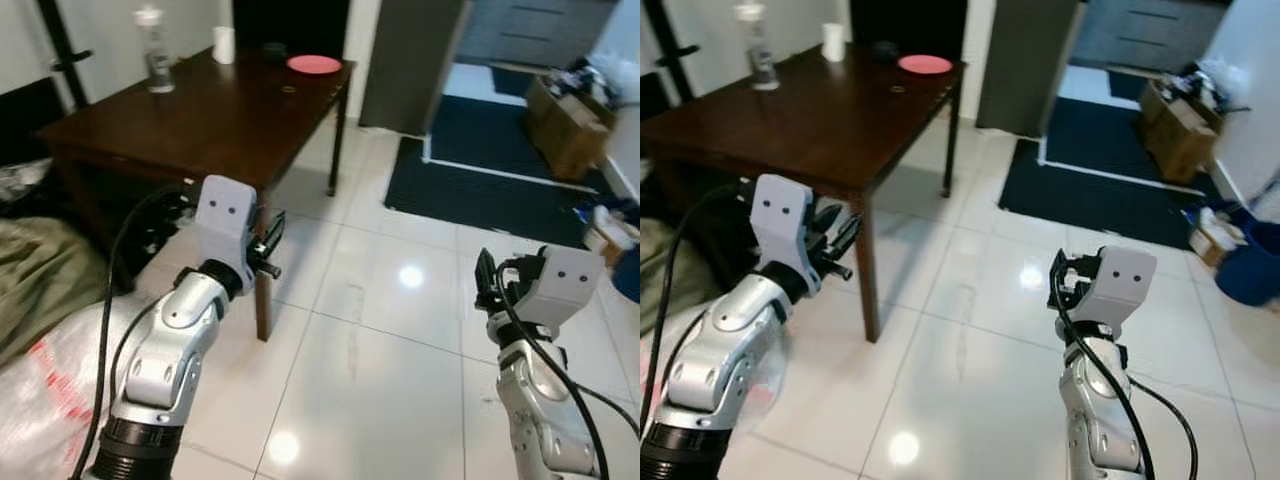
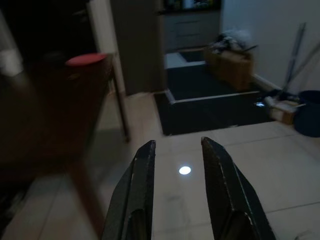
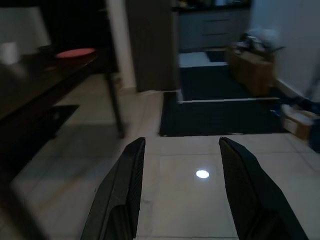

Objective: Setting the table

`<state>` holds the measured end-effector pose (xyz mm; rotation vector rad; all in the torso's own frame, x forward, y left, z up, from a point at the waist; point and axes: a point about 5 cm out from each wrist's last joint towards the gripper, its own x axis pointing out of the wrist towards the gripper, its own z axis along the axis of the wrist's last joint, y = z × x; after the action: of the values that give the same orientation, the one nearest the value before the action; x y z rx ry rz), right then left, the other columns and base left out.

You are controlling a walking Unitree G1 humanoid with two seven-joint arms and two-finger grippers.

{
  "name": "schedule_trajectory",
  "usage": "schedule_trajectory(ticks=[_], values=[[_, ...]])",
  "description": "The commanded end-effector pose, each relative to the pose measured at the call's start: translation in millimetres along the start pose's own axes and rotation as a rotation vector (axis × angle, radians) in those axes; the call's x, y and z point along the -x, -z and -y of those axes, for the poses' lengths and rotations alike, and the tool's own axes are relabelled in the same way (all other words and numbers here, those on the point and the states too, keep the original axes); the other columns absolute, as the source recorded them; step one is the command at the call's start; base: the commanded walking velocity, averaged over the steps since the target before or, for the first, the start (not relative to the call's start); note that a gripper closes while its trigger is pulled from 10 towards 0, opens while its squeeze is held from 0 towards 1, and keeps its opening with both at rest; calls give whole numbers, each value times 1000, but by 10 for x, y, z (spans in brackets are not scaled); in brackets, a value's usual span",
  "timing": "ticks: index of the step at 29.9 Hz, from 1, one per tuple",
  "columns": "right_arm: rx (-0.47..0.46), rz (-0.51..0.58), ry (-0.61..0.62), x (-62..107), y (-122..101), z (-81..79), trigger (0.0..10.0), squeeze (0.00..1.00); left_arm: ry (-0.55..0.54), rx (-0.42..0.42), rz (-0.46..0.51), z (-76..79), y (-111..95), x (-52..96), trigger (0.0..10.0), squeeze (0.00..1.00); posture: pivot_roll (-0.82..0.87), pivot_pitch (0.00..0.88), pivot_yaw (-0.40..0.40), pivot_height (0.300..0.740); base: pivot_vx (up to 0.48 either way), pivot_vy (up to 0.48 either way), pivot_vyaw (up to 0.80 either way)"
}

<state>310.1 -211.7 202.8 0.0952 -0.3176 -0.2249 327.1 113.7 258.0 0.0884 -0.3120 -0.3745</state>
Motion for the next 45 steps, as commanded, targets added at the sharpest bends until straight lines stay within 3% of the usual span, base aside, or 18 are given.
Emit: schedule_trajectory(ticks=[1,7,13,23,26,27,29,31,32,33,34,36,37,39,42,43,45], values=[[10,-8,24,18,24,62,10000,0,27,4,0,61,12,-11,10000,0,51,78,58,740,480,0,-756],[9,-6,24,13,24,60,10000,0,28,3,1,59,9,-17,10000,0,50,75,59,740,480,0,-733],[11,-5,18,8,24,50,10000,0,29,4,3,61,11,-22,10000,0,48,71,60,740,480,0,0],[15,-62,-133,35,132,-187,10000,0,15,-15,-24,68,118,20,10000,0,52,65,55,740,480,0,0],[35,-147,-220,155,368,-307,10000,0,-41,-31,-101,21,368,161,10000,0,58,64,45,740,480,0,0],[35,-147,-220,155,368,-307,10000,0,-41,-31,-101,21,368,161,10000,0,58,64,45,740,480,0,0],[61,-242,-253,280,633,-333,10000,0,-82,-15,-192,25,641,346,10000,0,75,63,25,740,480,0,0],[65,-271,-261,319,709,-334,10000,0,-89,-13,-218,36,718,405,10000,0,75,63,25,740,480,0,0],[91,-361,-263,440,944,-294,10000,0,-75,-3,-307,136,972,596,10000,0,82,61,14,740,480,0,0],[106,-405,-268,508,1056,-272,10000,0,-63,-6,-353,197,1101,693,10000,0,86,59,10,740,480,0,0],[106,-405,-268,508,1056,-272,10000,0,-63,-6,-353,197,1101,693,10000,0,86,59,10,740,480,0,0],[138,-485,-300,647,1242,-249,10000,0,-50,-33,-435,283,1334,861,10000,0,82,56,7,740,480,0,0],[138,-485,-300,647,1242,-249,10000,0,-50,-33,-435,283,1334,861,10000,0,82,56,7,740,480,0,0],[180,-546,-357,804,1382,-240,10000,0,-53,-92,-517,280,1560,1025,10000,0,69,51,4,740,480,0,0],[202,-564,-378,874,1430,-228,10000,0,-66,-107,-562,241,1671,1109,10000,0,60,48,-1,740,480,0,0],[214,-574,-396,951,1475,-217,10000,0,-81,-122,-604,196,1781,1201,10000,0,48,45,-1,740,480,0,0],[215,-570,-399,962,1477,-216,10000,0,-74,-117,-602,212,1782,1196,10000,0,48,45,-1,740,480,0,0]])
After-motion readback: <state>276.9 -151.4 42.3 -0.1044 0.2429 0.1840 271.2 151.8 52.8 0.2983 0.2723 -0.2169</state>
